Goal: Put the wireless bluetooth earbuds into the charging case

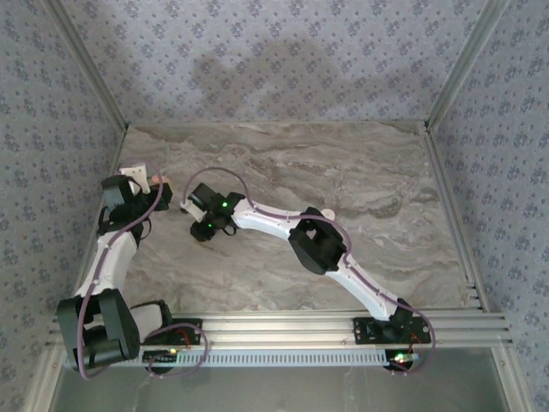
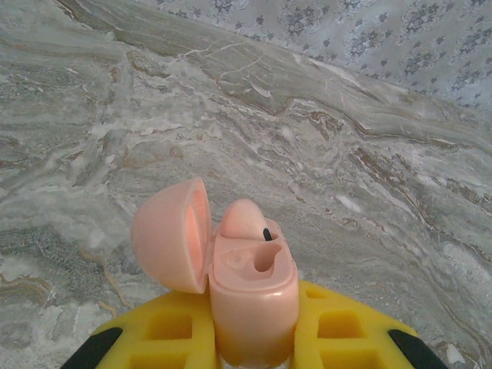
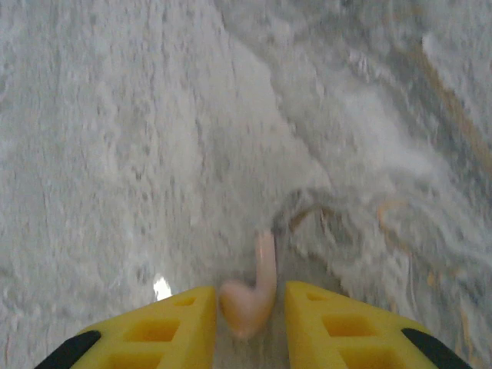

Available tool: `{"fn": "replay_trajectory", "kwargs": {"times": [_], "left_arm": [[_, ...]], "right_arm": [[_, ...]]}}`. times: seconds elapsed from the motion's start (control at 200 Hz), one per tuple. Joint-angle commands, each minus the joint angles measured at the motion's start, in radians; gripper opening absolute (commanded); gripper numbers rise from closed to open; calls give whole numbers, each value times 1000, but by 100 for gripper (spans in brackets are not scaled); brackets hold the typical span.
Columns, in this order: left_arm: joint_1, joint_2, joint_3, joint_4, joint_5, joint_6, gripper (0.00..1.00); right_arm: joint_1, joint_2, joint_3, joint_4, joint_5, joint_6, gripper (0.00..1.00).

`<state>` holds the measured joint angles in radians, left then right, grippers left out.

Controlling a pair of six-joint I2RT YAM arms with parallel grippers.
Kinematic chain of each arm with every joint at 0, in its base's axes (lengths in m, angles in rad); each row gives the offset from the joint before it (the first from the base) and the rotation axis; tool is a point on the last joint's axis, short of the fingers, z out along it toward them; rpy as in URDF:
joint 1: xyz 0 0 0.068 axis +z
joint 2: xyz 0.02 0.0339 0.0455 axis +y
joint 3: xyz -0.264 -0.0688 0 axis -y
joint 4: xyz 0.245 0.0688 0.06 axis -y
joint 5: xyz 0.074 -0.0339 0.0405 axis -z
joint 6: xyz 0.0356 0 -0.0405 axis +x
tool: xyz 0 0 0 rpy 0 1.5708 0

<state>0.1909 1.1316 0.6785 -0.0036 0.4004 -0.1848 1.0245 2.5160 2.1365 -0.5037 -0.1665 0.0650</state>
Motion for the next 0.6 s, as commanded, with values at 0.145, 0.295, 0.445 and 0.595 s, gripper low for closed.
{"fn": "replay_trajectory", "kwargs": {"times": [0.145, 0.295, 0.445, 0.595], "left_arm": [[-3, -12, 38, 5, 39, 10, 10], [-47, -9, 47, 4, 22, 24, 9], [-98, 9, 65, 7, 5, 37, 9], [-143, 26, 85, 12, -8, 46, 9]], "right_arm": [[-25, -194, -257, 8, 41, 22, 27], [-47, -302, -405, 38, 77, 45, 26], [-68, -410, -548, 41, 120, 66, 26], [-97, -528, -694, 54, 143, 102, 26]]}}
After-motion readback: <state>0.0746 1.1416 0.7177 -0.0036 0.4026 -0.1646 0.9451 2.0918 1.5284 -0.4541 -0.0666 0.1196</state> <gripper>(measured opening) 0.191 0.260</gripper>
